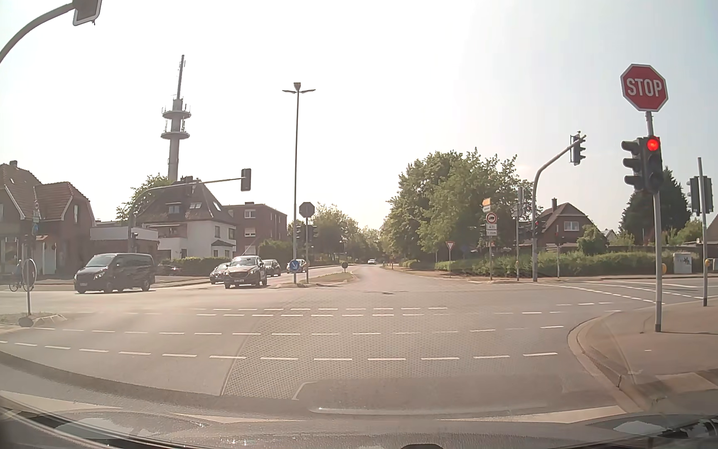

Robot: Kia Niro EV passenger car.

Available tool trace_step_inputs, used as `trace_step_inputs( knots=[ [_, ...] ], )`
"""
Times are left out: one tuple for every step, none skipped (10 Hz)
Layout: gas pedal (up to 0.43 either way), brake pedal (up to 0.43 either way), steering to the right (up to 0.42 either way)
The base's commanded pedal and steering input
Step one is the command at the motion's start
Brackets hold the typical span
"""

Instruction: Follow the waypoints while adhering to traffic rules and regulations

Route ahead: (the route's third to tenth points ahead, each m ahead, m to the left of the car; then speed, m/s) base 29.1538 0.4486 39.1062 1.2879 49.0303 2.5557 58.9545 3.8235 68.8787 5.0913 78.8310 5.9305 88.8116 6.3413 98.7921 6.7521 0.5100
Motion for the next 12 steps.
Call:
trace_step_inputs(
  knots=[
    [0.000, 0.018, -0.002],
    [0.000, 0.024, -0.002],
    [0.000, 0.037, -0.002],
    [0.000, 0.055, -0.002],
    [0.000, 0.061, -0.002],
    [0.000, 0.073, -0.002],
    [0.000, 0.079, -0.002],
    [0.000, 0.098, -0.002],
    [0.000, 0.110, -0.001],
    [0.000, 0.110, -0.002],
    [0.000, 0.116, -0.002],
    [0.000, 0.122, -0.002]
  ],
)
